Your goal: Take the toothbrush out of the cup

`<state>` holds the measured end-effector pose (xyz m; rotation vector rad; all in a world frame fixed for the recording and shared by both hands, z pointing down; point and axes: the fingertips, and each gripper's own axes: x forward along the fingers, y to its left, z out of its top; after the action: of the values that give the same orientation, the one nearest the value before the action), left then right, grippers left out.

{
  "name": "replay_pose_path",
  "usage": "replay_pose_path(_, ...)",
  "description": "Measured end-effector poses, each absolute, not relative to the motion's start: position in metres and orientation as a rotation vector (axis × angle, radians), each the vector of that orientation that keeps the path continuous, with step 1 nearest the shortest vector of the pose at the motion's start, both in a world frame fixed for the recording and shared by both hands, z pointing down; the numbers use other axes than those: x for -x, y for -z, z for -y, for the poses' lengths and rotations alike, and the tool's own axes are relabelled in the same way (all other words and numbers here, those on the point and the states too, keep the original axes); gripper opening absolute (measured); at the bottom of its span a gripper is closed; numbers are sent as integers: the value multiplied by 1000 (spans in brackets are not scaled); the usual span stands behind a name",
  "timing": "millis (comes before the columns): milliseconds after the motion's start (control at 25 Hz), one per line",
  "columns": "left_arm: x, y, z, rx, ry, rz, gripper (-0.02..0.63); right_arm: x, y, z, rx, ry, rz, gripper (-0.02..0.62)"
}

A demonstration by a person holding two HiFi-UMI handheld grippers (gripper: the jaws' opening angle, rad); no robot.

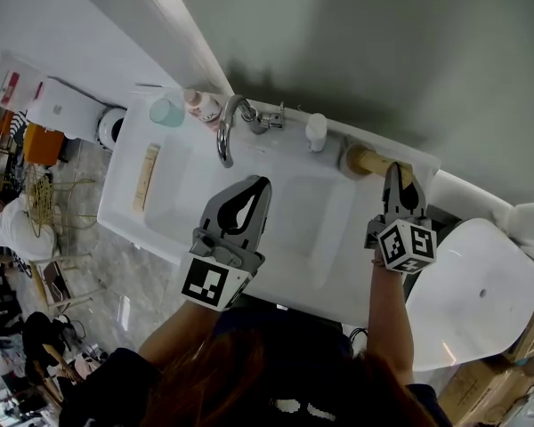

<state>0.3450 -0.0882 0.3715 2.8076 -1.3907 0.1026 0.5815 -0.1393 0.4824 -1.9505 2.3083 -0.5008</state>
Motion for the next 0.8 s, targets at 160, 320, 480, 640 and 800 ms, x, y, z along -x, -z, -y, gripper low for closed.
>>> replay_pose_path(160, -346, -369, 88, -2805, -127, 1376, 15, -586, -454, 129, 1918, 424, -2315, 43)
replay_pose_path(320, -351, -360, 92, -2798, -56, 1379, 15, -594, -428, 112, 1900, 363, -2306, 41)
replay_pose_path(480, -354, -360, 86, -2836, -94, 1348, 15, -600, -407, 92, 1890, 327, -2292, 41)
replay_pose_path(640, -356, -356, 81, -2831, -50, 1341, 15, -596, -394, 73, 1909, 266, -2334, 40)
replay_pose_path(800, -352, -356, 76, -2822, -40, 1342, 15, -587, -385, 57, 1953, 188, -2384, 38)
